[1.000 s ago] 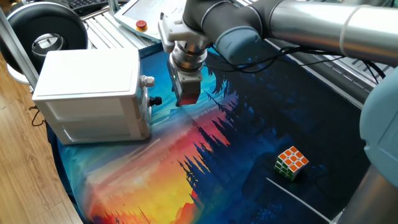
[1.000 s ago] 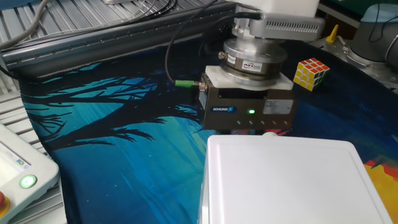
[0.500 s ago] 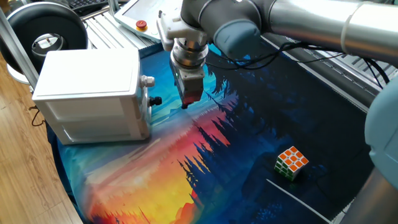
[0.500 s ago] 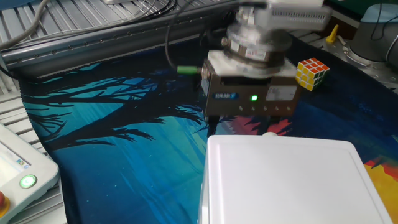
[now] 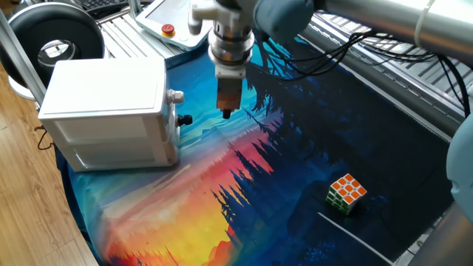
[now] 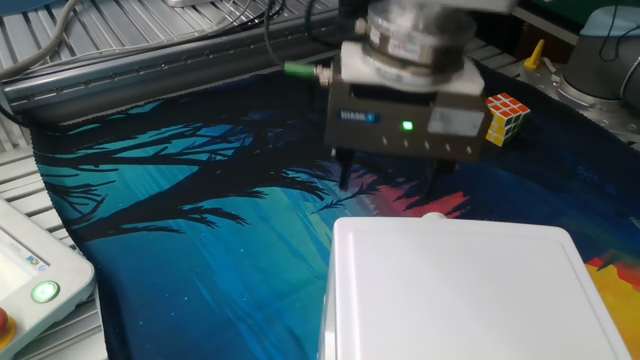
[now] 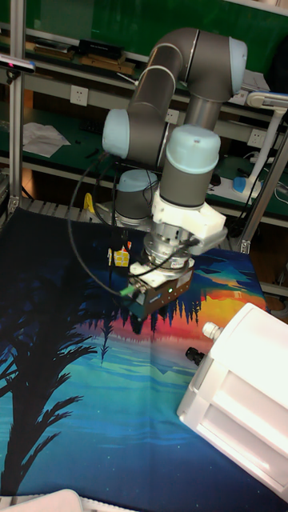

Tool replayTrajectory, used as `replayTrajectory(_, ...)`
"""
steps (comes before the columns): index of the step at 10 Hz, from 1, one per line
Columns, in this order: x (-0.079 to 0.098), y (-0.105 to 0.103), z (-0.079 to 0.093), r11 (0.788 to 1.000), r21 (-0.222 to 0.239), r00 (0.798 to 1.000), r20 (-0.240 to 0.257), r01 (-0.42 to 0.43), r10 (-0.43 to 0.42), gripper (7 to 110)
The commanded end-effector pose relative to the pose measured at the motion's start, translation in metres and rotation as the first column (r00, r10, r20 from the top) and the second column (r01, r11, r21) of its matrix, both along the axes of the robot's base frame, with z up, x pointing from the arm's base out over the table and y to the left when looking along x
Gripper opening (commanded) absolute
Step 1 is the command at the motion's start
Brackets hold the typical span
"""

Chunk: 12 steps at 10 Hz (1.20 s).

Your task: Grasp the handle and close the drawer

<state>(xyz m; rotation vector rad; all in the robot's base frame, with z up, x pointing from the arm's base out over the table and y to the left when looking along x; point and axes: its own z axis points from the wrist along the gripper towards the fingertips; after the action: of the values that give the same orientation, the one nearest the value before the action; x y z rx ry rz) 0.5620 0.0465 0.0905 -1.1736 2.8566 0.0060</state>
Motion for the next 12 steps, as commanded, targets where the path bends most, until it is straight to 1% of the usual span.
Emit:
replayTrajectory(1,-0.010,-0.002,0.014,0.975,0.021,0.974,-0.054,0.220,-0.218,66)
replayTrajectory(3,-0.006,0.004,0.015,0.950,0.059,0.952,-0.050,0.306,-0.303,66)
replayTrajectory(4,-0.004,0.005,0.016,0.930,0.064,0.932,-0.051,0.362,-0.359,66)
replayTrajectory(5,-0.005,0.006,0.016,0.915,0.058,0.916,-0.060,0.399,-0.396,66)
replayTrajectory(6,-0.005,0.004,0.016,0.909,0.050,0.910,-0.063,0.413,-0.410,66)
replayTrajectory(8,-0.009,0.000,0.016,0.907,0.024,0.906,-0.069,0.421,-0.419,66)
replayTrajectory(9,-0.011,-0.005,0.016,0.910,0.005,0.908,-0.071,0.414,-0.413,66)
replayTrajectory(10,-0.011,-0.011,0.015,0.914,-0.018,0.912,-0.061,0.405,-0.406,66)
replayTrajectory(12,-0.010,-0.013,0.012,0.919,-0.024,0.917,-0.063,0.393,-0.393,66)
